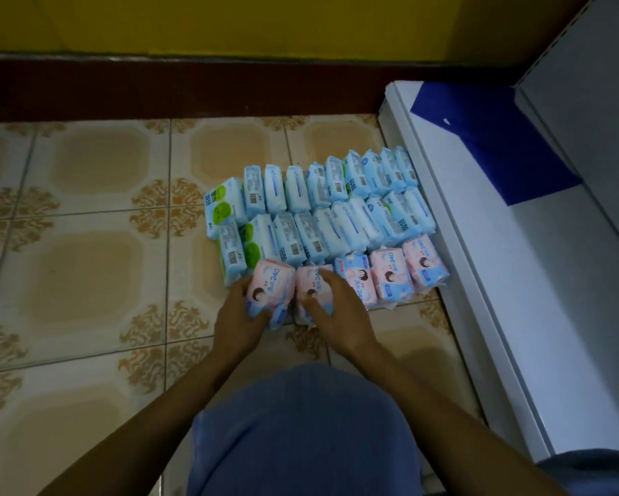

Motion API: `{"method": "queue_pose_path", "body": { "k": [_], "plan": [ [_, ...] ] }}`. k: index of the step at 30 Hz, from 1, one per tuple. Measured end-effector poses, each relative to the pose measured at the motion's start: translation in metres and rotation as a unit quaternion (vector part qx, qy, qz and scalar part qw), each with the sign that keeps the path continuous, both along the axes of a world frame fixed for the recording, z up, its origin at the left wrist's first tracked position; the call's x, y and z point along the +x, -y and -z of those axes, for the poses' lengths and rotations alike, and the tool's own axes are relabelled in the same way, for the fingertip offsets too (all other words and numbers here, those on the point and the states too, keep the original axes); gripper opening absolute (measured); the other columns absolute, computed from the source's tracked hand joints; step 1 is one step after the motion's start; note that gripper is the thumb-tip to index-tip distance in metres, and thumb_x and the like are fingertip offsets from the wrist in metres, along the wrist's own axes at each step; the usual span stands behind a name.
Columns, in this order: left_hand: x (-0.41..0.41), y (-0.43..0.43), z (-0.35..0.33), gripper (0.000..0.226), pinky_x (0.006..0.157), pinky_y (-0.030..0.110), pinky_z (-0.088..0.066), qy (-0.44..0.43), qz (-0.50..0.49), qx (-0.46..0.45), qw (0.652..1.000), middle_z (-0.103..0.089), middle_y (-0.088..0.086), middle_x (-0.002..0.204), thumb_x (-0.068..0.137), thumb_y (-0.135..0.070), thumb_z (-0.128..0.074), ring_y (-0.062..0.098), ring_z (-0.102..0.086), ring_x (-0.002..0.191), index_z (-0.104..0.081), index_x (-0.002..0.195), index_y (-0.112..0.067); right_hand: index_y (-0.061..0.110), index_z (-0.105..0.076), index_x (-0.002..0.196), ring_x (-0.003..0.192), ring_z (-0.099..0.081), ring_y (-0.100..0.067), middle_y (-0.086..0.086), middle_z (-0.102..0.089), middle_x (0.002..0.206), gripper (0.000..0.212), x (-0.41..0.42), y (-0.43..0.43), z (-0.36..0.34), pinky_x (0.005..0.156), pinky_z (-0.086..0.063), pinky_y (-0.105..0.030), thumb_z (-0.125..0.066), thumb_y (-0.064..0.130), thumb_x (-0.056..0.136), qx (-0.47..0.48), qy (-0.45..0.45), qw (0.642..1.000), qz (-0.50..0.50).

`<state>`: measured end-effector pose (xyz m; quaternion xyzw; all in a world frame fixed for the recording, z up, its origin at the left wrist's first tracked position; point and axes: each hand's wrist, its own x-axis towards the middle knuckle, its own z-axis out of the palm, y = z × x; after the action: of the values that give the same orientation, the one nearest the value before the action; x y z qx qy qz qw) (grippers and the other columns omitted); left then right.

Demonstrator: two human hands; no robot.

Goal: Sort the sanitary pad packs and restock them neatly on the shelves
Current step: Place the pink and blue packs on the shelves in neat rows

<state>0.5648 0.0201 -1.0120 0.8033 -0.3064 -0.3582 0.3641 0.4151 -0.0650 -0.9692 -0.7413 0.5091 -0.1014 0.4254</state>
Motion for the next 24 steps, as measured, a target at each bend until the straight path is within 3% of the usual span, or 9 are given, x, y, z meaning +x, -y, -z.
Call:
{"method": "queue_pose_path", "body": {
  "k": [3,6,10,12,14,16,18,20,24],
  "plan": [
    [0.009,0.010,-0.019,0.055,0.064,0.005,-0.039,0.032,0.019,-0.078,0.996,-0.053,-0.004,0.115,0.082,-0.018,-0.071,0.012,-0.052,0.100,-0.046,0.131,-0.009,0.031,-0.036,0.140,0.124,-0.046,0.003,0.014,-0.046,0.134,0.063,0.017,0.015,-0.023,0.094,-0.041,-0.016,-0.065,0.041,0.085,0.089,0.179,0.974,0.105],
    [0.013,0.027,-0.054,0.049,0.065,-0.002,-0.039,0.048,0.044,-0.128,0.990,-0.052,-0.012,0.113,0.087,-0.005,-0.067,-0.002,-0.050,0.096,-0.047,0.131,-0.012,0.030,-0.028,0.148,0.133,-0.041,-0.016,0.002,-0.037,0.149,0.088,0.031,0.037,-0.037,0.106,-0.043,-0.037,-0.065,0.056,0.073,0.128,0.202,0.962,0.129],
    [0.017,0.054,-0.104,0.050,0.072,0.000,-0.042,0.031,0.088,-0.199,0.975,-0.051,-0.021,0.114,0.087,-0.005,-0.067,-0.022,-0.050,0.095,-0.048,0.132,-0.013,0.025,-0.053,0.131,0.109,-0.063,-0.022,-0.004,-0.061,0.129,0.055,0.042,0.066,-0.060,0.085,-0.057,-0.041,-0.073,0.039,0.082,0.210,0.260,0.931,0.145],
    [0.018,0.071,-0.129,0.056,0.071,0.003,-0.044,0.037,0.055,-0.227,0.972,-0.047,-0.019,0.122,0.087,-0.013,-0.069,-0.018,-0.049,0.102,-0.043,0.136,-0.020,0.021,-0.059,0.117,0.095,-0.069,-0.023,-0.007,-0.068,0.114,0.038,0.041,0.080,-0.080,0.071,-0.059,-0.035,-0.073,0.030,0.083,0.223,0.309,0.908,0.172],
    [0.013,0.091,-0.150,0.066,0.082,0.007,-0.042,0.053,-0.016,-0.243,0.968,-0.040,-0.014,0.138,0.086,-0.026,-0.071,-0.006,-0.046,0.114,-0.035,0.141,-0.025,0.022,-0.059,0.107,0.088,-0.071,-0.021,-0.009,-0.069,0.107,0.028,0.040,0.094,-0.102,0.070,-0.059,-0.036,-0.073,0.027,0.084,0.201,0.356,0.889,0.204],
    [-0.002,0.111,-0.172,0.065,0.090,0.018,-0.046,-0.028,-0.054,-0.250,0.966,-0.040,-0.004,0.146,0.089,-0.034,-0.066,0.007,-0.047,0.124,-0.032,0.143,-0.021,0.024,-0.058,0.105,0.089,-0.071,-0.021,-0.009,-0.069,0.107,0.027,0.042,0.103,-0.127,0.073,-0.060,-0.038,-0.073,0.030,0.084,0.178,0.394,0.873,0.227],
    [-0.021,0.128,-0.194,0.054,0.081,0.020,-0.053,-0.139,-0.025,-0.288,0.947,-0.054,0.008,0.135,0.096,-0.028,-0.057,0.009,-0.061,0.111,-0.034,0.141,-0.010,0.025,-0.057,0.107,0.092,-0.070,-0.018,-0.005,-0.070,0.109,0.028,0.041,0.109,-0.154,0.076,-0.059,-0.036,-0.070,0.035,0.084,0.134,0.413,0.871,0.230],
    [-0.032,0.143,-0.218,0.060,0.081,0.022,-0.054,-0.164,0.037,-0.320,0.933,-0.060,0.013,0.128,0.092,-0.020,-0.061,0.015,-0.065,0.107,-0.032,0.141,-0.001,0.028,-0.056,0.105,0.092,-0.070,-0.011,0.000,-0.069,0.107,0.029,0.033,0.113,-0.188,0.075,-0.058,-0.029,-0.065,0.046,0.084,0.057,0.412,0.883,0.216],
    [-0.034,0.150,-0.315,0.086,0.086,0.025,-0.054,-0.103,0.134,-0.321,0.932,-0.058,0.008,0.131,0.075,-0.017,-0.079,0.014,-0.061,0.115,-0.028,0.143,-0.003,0.030,-0.050,0.106,0.093,-0.068,-0.006,0.004,-0.064,0.107,0.041,0.008,0.112,-0.297,0.066,-0.057,-0.023,-0.056,0.062,0.081,-0.057,0.392,0.899,0.186]
  ]
}}
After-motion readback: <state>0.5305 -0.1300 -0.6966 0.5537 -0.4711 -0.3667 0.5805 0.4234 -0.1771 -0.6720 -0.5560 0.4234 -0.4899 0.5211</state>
